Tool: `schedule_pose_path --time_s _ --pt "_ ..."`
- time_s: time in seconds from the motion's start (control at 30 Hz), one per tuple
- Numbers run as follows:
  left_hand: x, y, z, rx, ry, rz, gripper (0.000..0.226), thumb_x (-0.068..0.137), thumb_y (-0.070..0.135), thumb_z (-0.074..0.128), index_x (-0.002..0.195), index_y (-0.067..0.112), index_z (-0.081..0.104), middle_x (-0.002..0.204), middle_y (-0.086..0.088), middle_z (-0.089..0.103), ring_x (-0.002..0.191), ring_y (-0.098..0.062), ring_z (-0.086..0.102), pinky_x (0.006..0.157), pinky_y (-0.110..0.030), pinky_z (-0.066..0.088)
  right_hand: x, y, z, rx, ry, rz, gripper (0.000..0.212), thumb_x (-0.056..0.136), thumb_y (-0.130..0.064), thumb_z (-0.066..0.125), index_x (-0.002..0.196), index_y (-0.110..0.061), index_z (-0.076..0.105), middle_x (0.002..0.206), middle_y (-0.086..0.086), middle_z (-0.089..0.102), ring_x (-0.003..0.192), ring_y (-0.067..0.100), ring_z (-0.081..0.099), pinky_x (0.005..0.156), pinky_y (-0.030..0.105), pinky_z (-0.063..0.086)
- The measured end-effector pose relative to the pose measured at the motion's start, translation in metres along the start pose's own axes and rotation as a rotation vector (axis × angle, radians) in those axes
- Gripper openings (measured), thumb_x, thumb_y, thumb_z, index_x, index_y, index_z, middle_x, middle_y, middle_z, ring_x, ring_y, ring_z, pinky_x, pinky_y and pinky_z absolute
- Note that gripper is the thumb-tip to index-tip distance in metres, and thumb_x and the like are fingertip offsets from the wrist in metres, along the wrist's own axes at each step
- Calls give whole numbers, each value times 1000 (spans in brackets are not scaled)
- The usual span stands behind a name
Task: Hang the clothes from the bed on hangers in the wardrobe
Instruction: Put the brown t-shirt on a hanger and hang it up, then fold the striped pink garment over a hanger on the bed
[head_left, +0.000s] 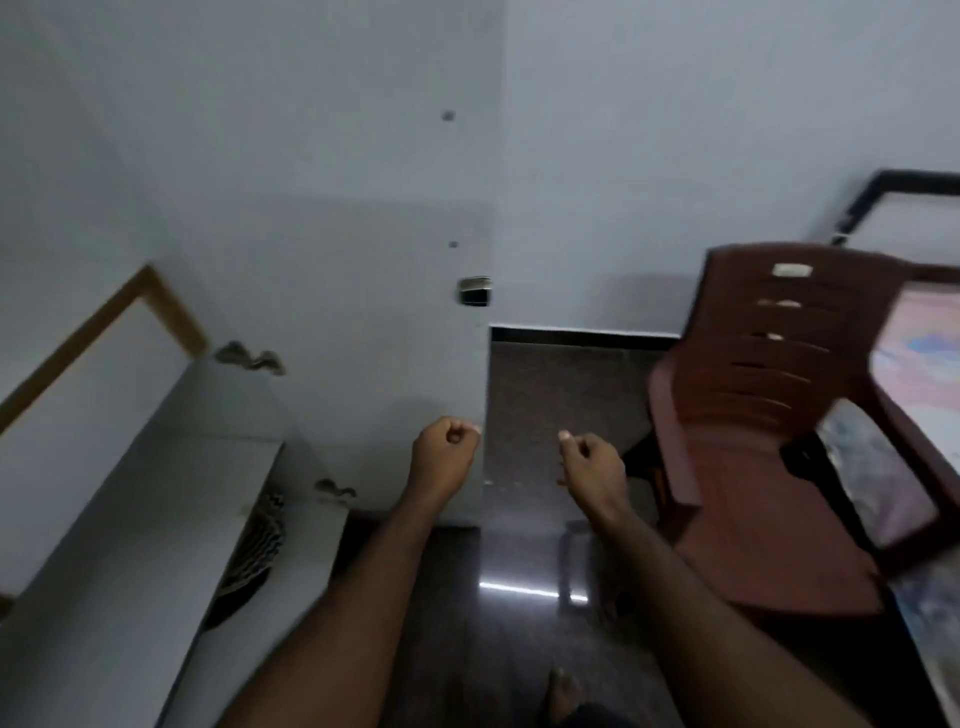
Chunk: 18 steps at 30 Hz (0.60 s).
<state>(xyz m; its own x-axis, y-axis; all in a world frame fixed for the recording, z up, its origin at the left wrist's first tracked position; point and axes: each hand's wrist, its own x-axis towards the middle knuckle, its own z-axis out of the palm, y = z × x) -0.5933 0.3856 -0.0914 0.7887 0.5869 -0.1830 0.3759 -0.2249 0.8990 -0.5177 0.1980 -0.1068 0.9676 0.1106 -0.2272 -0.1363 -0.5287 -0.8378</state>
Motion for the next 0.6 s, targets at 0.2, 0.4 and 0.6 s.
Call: schedule_pose_path --time_s 0.2,0.4,0.6 --pt "-39 35 115 112 -241 94 11 87 27 67 78 22 65 78 -3 70 78 -24 69 74 -40 55 -25 97 -114 163 183 237 34 93 -42 56 72 -15 61 69 3 69 64 24 69 71 45 57" --pt "-118 65 268 241 -466 137 9 86 22 69 82 14 68 76 -7 69 80 -28 69 74 -39 54 -75 206 -243 335 377 421 28 97 -34 55 80 -12 61 76 7 68 61 21 69 63 37 56" --pt "-220 91 412 320 -738 204 11 84 28 70 78 20 66 75 -2 69 75 -23 67 74 -38 54 -133 298 -370 443 604 578 32 99 -33 53 78 -11 56 77 6 65 59 17 66 57 32 52"
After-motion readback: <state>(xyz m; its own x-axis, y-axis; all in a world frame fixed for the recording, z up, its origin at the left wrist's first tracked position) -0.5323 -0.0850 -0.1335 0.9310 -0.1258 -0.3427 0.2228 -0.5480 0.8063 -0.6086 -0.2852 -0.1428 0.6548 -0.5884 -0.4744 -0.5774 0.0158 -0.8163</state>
